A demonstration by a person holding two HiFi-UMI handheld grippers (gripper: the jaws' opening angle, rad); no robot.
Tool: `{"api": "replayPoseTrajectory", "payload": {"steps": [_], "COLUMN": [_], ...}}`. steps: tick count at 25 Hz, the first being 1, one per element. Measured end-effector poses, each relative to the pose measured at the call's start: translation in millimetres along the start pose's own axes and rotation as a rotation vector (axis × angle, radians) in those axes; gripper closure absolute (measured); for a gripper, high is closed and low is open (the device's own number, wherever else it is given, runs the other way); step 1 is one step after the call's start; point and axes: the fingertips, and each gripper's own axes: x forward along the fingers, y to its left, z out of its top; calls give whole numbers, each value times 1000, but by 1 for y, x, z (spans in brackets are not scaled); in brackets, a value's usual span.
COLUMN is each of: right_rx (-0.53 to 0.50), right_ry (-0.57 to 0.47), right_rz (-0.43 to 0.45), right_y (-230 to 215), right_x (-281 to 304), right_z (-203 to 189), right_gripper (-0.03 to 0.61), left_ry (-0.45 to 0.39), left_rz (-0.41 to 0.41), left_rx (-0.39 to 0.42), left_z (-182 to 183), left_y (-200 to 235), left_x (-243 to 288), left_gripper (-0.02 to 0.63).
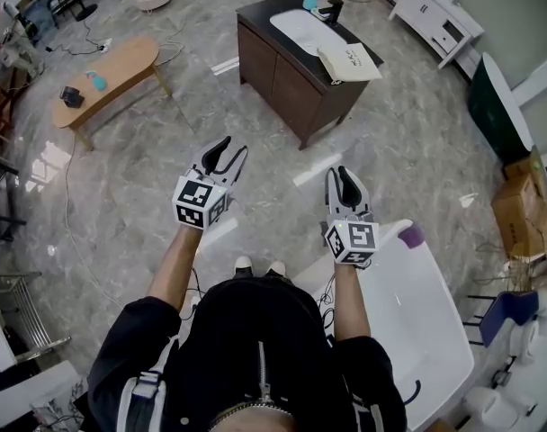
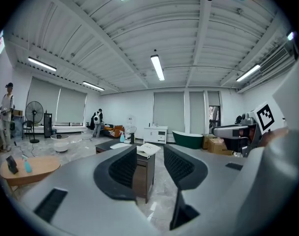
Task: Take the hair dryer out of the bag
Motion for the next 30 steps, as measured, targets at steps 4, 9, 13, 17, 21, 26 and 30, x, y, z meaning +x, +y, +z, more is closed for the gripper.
{"api": "replayPoseTrajectory", "payload": {"steps": [4, 9, 13, 17, 21, 26, 30], "right_rx": [-26, -2, -5, -11, -8, 2, 14], "right_ry": [-9, -49, -71, -56, -40, -15, -16], "right_rz": [1, 5, -11, -24, -31, -51, -68], "right_y": [4, 4, 5, 8, 17, 22, 22], "right_x": [-1, -2, 1, 10, 21, 33, 45], "right_z": [7, 18, 23, 18, 9, 2, 1], "right_gripper": [441, 360, 312, 301, 296, 295, 295], "left_ry": [1, -27, -36, -50, -35, -11, 9], "left_rz": [-20, -37, -31, -14, -15, -40, -60], "left_rx": [-5, -25, -13, -17, -11, 5, 17], "left_z": [-1, 5, 7, 6, -1, -7, -10], "left_y": [-1, 0, 6, 21, 39, 49, 58], "left_x": [2, 0, -4, -6, -7, -3, 4], "left_gripper": [361, 332, 319, 319, 319, 319, 319]}}
